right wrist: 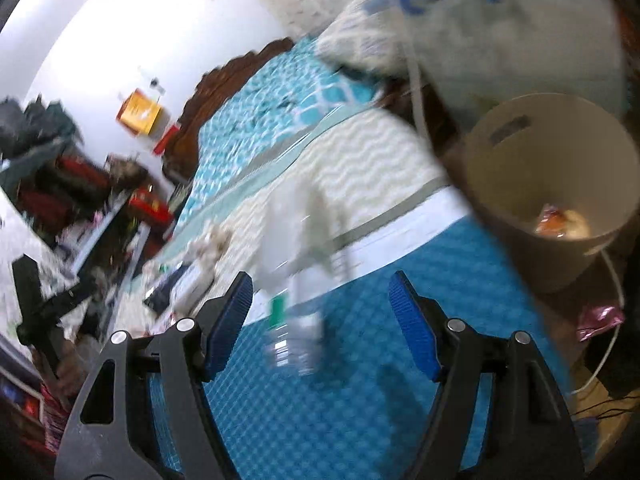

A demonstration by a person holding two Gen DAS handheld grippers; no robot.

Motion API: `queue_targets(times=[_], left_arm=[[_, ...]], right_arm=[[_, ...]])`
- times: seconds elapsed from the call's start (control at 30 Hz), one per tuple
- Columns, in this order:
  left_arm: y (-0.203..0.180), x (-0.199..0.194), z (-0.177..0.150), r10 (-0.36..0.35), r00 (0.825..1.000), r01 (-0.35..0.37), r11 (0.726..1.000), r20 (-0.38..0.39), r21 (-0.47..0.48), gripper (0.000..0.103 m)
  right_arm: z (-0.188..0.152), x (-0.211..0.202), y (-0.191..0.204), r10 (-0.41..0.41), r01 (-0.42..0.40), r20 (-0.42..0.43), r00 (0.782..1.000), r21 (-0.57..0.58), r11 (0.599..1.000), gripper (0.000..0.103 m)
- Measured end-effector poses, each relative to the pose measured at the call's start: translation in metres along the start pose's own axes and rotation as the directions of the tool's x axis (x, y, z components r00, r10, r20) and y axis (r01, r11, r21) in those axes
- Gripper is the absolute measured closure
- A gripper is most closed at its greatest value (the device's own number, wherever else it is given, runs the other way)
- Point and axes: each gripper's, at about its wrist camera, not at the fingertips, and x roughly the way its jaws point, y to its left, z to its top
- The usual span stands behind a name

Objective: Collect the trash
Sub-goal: 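Grasp the clear plastic bottle with the right tool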

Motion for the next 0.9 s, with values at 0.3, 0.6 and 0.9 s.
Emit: queue_targets(times=[0.3,0.6,0.9], left_arm=[[0.029,0.015,-0.047,0.035,0.996,-0.035,0.999,-0.081,0.001,0.021],[-0.025,0.1,-0.046,0.023,0.969,0.034,0.974,-0.245,0.224,0.022],[-0.032,0.128,-0.073,-0.079,0.895,0.179,0.965,-0.439,0.192,0.103]], right_arm=[[-0.02,0.035,0.059,-0.191,0.19,0.013,0.981,-0.186,0.964,0.031],[-0.022,0.063,0.058,-0.29,0.279,-0.022,0.957,-0.222,0.934,0.031],[-0.032,0.092,0.056,-0.356,0.317,-0.084,0.931,-0.303,0.899,0.06]])
